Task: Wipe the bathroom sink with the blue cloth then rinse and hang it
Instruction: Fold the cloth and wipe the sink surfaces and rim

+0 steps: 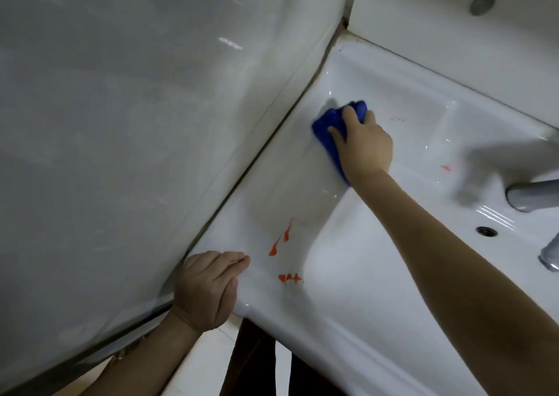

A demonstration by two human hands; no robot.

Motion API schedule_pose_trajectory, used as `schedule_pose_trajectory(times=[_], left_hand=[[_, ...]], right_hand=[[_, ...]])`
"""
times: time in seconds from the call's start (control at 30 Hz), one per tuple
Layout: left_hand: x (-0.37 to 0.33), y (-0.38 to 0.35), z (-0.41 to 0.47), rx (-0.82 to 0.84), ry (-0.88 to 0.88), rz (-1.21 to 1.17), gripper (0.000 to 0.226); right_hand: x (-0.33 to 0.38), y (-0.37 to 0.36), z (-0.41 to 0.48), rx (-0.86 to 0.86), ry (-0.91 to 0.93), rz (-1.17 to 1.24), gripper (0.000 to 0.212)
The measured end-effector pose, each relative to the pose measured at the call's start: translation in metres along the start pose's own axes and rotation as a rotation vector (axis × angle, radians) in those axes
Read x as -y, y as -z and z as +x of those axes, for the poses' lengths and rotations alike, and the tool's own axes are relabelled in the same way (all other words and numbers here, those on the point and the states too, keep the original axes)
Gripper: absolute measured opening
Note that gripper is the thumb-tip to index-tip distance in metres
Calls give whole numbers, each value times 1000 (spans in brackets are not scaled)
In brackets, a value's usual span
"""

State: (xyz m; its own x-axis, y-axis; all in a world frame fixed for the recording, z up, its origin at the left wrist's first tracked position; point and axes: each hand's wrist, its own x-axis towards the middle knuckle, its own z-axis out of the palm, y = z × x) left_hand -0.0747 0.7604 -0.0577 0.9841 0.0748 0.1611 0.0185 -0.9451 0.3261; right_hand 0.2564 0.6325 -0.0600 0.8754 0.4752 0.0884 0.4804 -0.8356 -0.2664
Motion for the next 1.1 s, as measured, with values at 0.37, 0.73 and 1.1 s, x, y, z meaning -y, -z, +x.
schedule_pose_trajectory(times=[0.37,0.73,1.1], left_hand=[[2,0,3,-3,-19,14,40],[2,-2,2,-29,-34,-4,42],[-3,9,0,50,22,-48,34]], right_hand=[[-3,1,-61,47,132,32,37],[37,5,-177,196,233,159,38],[81,4,-169,129,99,125,28]])
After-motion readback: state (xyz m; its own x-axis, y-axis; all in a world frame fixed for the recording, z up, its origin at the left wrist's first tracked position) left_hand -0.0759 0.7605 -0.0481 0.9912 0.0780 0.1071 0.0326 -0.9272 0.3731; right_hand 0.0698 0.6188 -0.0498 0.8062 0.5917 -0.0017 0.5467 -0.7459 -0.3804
